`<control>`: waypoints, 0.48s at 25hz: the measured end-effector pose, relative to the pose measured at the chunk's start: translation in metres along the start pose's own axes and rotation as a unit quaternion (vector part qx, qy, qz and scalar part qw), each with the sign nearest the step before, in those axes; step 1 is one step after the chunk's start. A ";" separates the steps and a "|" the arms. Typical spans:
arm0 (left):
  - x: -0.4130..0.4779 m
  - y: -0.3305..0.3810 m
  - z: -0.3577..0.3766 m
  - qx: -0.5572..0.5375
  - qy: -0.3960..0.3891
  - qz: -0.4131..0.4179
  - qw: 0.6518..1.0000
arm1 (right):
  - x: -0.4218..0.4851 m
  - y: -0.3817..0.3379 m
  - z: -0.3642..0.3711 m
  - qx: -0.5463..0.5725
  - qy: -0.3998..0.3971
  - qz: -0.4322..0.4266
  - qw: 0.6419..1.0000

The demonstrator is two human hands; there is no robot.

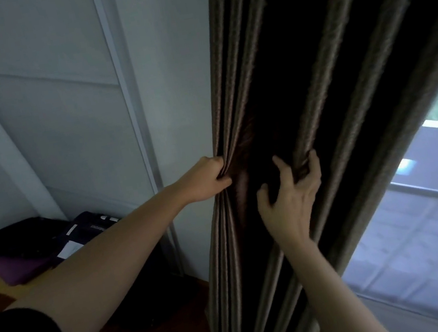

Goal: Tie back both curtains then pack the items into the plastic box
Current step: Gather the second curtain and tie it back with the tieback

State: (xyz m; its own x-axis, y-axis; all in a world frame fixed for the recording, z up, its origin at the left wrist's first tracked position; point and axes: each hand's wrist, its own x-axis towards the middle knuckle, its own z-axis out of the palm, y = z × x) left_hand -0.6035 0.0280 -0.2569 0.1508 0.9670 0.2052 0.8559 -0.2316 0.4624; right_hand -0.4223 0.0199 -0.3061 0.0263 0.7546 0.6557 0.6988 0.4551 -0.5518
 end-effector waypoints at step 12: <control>0.007 0.015 0.012 -0.028 -0.024 0.007 0.999 | -0.056 0.044 0.035 -0.090 -0.444 -0.057 0.890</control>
State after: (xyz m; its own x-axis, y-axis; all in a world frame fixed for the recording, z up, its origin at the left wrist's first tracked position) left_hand -0.5840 0.0326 -0.2590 0.1881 0.9671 0.1712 0.8243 -0.2502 0.5079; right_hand -0.4185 0.0143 -0.3847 -0.5705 0.8213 -0.0082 0.7668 0.5290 -0.3635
